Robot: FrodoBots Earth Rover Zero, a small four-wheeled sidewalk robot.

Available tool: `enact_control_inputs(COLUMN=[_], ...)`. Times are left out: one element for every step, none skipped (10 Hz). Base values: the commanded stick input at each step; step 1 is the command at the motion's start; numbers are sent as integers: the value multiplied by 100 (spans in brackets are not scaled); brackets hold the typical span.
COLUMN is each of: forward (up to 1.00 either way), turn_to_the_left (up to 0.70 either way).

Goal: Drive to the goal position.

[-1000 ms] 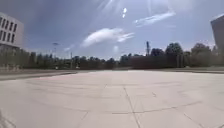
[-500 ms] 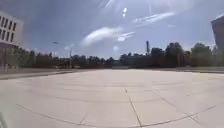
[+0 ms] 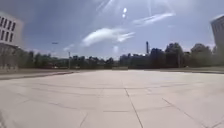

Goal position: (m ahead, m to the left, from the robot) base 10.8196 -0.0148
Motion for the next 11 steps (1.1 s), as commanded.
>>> enact_control_inputs(forward=[70, 70, 70, 70, 70, 70, 70, 70, 70, 70, 70], turn_to_the_left=[0, 0, 0, 0, 0, 0, 0, 0, 0, 0, 0])
